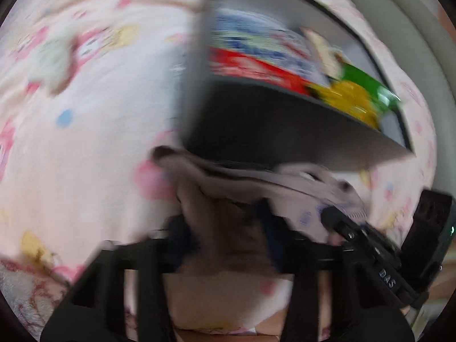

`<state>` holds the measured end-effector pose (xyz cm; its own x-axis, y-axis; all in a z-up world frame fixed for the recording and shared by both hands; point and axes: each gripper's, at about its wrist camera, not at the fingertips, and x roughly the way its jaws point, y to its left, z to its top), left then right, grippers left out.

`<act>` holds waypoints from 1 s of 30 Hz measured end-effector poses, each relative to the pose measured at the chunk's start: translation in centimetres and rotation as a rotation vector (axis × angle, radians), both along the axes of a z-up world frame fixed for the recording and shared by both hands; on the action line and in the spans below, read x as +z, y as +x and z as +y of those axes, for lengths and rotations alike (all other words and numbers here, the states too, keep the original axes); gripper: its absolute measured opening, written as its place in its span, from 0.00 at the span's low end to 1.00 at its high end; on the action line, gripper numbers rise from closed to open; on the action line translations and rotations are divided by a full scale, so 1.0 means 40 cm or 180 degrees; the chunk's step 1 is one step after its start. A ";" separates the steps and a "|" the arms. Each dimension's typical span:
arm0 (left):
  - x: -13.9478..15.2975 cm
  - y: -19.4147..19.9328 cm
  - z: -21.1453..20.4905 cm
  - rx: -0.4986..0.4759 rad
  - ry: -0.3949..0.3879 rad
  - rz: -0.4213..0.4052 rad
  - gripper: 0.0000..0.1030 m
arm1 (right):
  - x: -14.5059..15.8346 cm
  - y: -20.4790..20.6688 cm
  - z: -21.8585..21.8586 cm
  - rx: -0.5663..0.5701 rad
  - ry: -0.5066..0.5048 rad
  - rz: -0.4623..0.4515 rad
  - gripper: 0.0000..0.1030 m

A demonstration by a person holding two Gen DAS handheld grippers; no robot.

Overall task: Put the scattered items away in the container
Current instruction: 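Carry the held beige strap with both grippers toward the black box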

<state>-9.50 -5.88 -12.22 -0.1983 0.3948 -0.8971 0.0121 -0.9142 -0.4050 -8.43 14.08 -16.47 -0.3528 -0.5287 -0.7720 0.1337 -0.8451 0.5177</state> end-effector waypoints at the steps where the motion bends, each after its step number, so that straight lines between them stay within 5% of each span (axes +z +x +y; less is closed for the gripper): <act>1: 0.007 0.007 0.006 -0.0068 0.0092 0.0029 0.18 | 0.012 0.009 0.002 -0.0004 0.0010 0.0070 0.05; 6: 0.046 0.036 -0.016 0.0050 -0.0133 0.0261 0.14 | 0.102 0.059 0.047 -0.0141 0.0283 0.0530 0.05; 10: 0.012 0.017 -0.051 0.0261 0.0012 -0.0004 0.15 | 0.066 0.059 0.082 -0.0303 0.0042 0.0300 0.05; 14: -0.004 0.011 -0.025 0.0227 0.0121 -0.0154 0.46 | 0.048 0.063 0.079 -0.0302 0.0036 0.0095 0.14; 15: -0.005 0.014 -0.018 0.0201 0.0128 -0.0165 0.47 | 0.049 0.071 0.082 -0.0309 0.0059 0.0086 0.23; 17: -0.008 0.013 -0.010 0.0174 0.0058 -0.0171 0.47 | 0.029 0.063 0.075 -0.0386 0.0106 0.0000 0.34; 21: -0.007 0.011 -0.013 0.0164 0.0084 -0.0188 0.47 | -0.012 0.037 0.086 -0.0575 0.0090 -0.0229 0.35; 28: -0.006 -0.002 -0.029 0.0212 0.0197 -0.0153 0.45 | -0.007 0.028 0.083 -0.0566 0.0077 -0.0152 0.35; 30: -0.011 -0.011 -0.012 0.0084 0.0038 -0.0130 0.26 | -0.004 0.024 0.070 -0.0517 0.0064 -0.0060 0.32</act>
